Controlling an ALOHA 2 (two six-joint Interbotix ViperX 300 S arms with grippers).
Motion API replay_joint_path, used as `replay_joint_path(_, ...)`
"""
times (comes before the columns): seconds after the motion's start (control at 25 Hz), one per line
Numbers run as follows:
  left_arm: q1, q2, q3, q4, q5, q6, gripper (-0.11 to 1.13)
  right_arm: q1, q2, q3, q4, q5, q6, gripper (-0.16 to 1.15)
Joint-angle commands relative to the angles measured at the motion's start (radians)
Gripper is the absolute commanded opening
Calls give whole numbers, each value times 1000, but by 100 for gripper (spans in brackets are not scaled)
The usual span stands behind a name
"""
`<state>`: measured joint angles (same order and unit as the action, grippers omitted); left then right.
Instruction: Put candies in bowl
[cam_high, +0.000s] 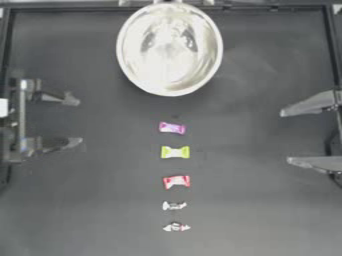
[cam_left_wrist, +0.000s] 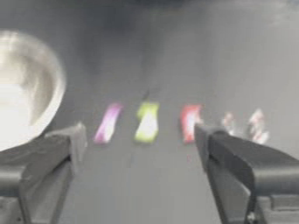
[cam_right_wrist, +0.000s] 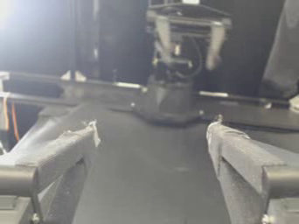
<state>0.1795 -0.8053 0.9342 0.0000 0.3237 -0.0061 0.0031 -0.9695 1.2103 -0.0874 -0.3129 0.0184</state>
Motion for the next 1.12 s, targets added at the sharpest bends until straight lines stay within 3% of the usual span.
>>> replay_joint_path(0.04, 25, 164, -121, 21, 75, 18, 102, -2, 5, -25, 11, -2, 3, 101)
replay_joint_path(0.52, 29, 580, -391, 35, 210, 160, 101, -3, 11, -21, 21, -5, 5, 101)
replay_joint_path(1.12, 37, 811, -574, 6, 233, 239, 101, -2, 14, -11, 21, -8, 6, 101)
